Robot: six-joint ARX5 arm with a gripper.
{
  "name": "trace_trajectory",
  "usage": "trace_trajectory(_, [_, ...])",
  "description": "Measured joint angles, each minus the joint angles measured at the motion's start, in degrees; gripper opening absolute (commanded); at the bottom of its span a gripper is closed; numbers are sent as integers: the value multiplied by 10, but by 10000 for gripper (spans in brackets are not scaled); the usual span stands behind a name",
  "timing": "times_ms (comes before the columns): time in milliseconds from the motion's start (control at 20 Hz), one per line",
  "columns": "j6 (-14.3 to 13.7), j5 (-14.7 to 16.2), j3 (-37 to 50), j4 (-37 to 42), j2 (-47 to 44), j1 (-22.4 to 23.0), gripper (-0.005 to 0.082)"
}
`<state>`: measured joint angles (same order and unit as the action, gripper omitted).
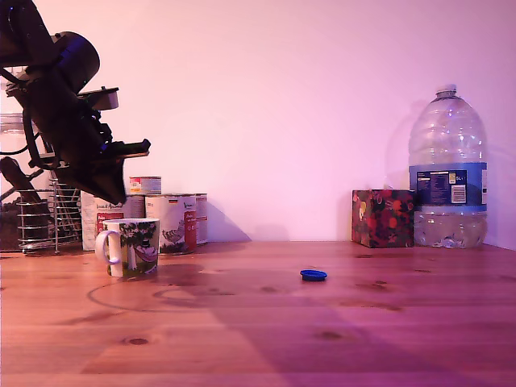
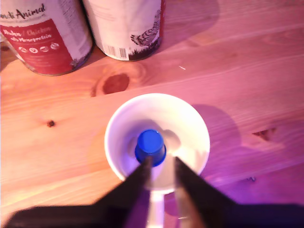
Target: Pick up the coffee capsules from the table one by one and drop them inside the nearest coffee cup
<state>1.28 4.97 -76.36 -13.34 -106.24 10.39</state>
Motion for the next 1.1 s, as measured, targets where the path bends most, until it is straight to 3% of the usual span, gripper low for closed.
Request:
trace_trajectory(350, [-9,-1,12,18,27,9,-21])
trace_trajectory(750, [-10,8,188,110,191,19,-21])
trace_trajectory(1100, [14,10,308,110,357,19,-21])
